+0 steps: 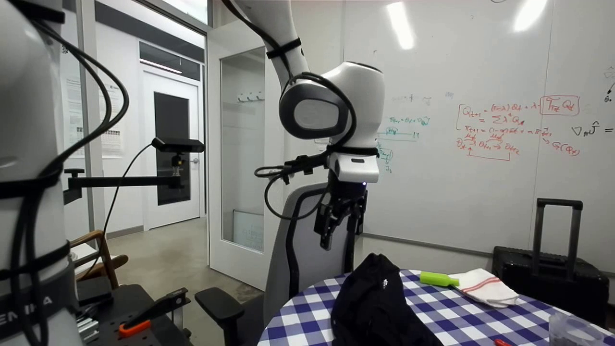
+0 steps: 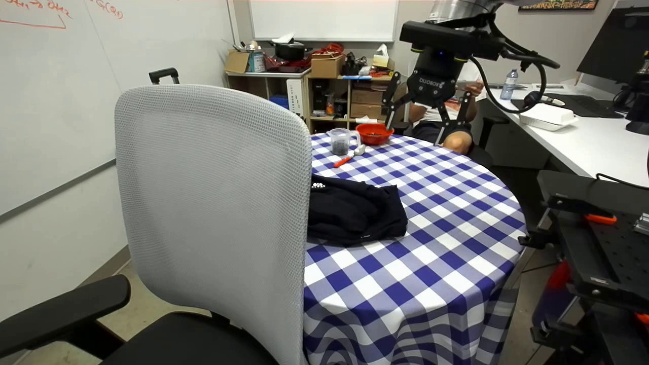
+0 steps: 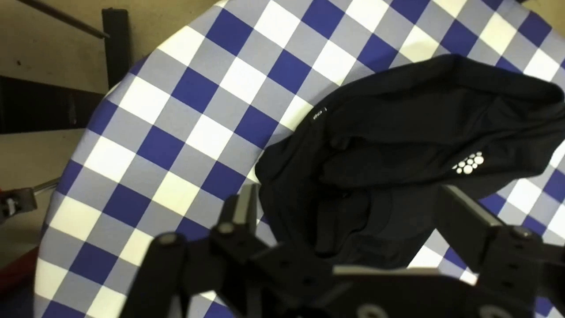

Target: Hang the black t-shirt on the backrest of the grey chair

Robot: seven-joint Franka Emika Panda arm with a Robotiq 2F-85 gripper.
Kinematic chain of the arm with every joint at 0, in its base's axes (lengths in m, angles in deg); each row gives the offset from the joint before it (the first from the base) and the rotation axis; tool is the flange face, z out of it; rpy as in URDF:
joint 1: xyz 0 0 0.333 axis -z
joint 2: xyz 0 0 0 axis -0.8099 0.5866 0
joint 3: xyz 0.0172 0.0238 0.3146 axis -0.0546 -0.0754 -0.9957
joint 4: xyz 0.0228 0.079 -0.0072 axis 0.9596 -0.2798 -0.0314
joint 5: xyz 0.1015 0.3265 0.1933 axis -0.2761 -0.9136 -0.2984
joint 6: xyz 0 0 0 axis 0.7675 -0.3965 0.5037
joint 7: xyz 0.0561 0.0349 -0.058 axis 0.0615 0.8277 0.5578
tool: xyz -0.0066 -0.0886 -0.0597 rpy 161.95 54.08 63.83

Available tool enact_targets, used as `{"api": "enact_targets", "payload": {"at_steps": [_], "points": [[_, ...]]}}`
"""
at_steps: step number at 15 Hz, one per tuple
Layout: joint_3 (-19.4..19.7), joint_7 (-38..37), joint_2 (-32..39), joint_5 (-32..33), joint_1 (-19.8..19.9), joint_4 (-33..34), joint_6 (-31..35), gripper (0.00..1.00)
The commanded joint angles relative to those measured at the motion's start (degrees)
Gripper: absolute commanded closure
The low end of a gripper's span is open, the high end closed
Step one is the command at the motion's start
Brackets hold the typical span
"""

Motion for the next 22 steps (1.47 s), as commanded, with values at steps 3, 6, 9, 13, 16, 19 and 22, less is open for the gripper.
{"api": "enact_targets", "payload": {"at_steps": [3,6,9,13,16,19,22], "points": [[0.60,-0.29,-0.08,-4.32,-0.28,-2.22,3.92,0.00],[0.60,-0.99,-0.16,-4.48,-0.28,-2.34,4.16,0.00],[-1.30,-8.28,2.83,-7.94,-2.22,-1.30,14.96,0.00],[-4.67,-11.47,6.93,-17.11,-2.95,1.83,26.26,0.00],[-5.14,-14.94,13.00,-19.29,-3.72,4.18,34.80,0.00],[-2.50,-15.82,19.63,-19.44,-5.36,6.12,37.35,0.00],[-1.33,-15.83,25.36,-18.79,-5.01,8.32,36.09,0.00]]}}
